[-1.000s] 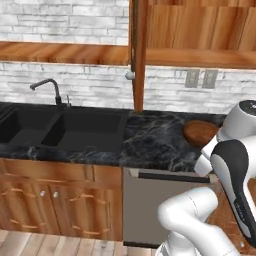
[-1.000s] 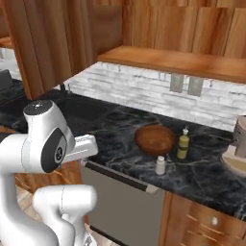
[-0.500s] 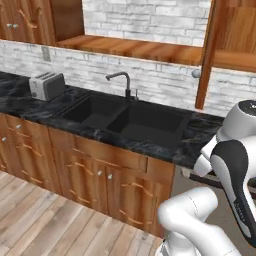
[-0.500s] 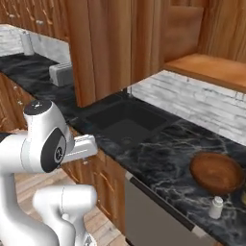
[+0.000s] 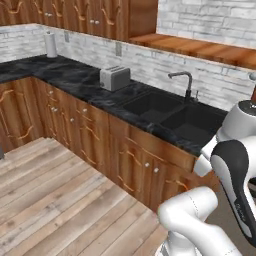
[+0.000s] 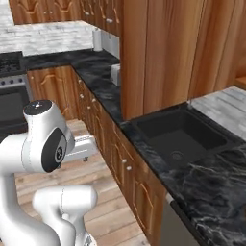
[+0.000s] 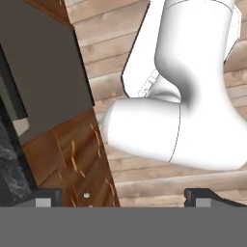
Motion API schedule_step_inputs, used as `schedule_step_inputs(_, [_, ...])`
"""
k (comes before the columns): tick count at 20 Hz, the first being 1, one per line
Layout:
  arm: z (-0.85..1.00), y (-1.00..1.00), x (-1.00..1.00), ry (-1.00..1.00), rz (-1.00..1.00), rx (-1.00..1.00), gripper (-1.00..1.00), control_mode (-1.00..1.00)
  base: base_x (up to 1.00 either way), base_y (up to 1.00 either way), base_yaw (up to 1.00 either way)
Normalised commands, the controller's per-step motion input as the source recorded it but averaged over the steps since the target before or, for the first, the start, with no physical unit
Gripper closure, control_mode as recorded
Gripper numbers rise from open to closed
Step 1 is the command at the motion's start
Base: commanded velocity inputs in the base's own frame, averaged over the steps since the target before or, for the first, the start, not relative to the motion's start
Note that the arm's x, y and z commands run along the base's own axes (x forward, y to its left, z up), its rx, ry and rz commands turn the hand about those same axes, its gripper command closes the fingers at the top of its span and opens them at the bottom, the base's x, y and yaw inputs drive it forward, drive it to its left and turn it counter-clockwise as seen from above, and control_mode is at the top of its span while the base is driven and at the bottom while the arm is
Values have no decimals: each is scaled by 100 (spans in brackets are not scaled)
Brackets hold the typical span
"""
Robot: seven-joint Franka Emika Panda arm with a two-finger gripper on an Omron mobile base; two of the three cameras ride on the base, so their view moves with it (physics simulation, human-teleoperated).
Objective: Retrieve the bottle and the shaker from the cabinet and place them next to the mixing bowl on the counter. Then add garlic from the fridge to the mixing bowl.
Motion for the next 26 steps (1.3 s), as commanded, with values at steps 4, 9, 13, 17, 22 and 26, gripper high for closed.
schedule_step_inputs(4, [0, 0, 0, 0, 0, 0, -100, 100, 1, 47, 49])
schedule_step_inputs(9, [0, 0, 0, 0, 0, 0, -100, 100, 7, 43, 44])
schedule_step_inputs(13, [0, 0, 0, 0, 0, 0, -100, 100, 10, 44, 42])
schedule_step_inputs(17, [0, 0, 0, 0, 0, 0, -100, 100, 9, 41, 41])
schedule_step_inputs(22, [0, 0, 0, 0, 0, 0, -100, 100, 10, 37, 40])
schedule_step_inputs(26, [0, 0, 0, 0, 0, 0, -100, 100, 11, 27, 39])
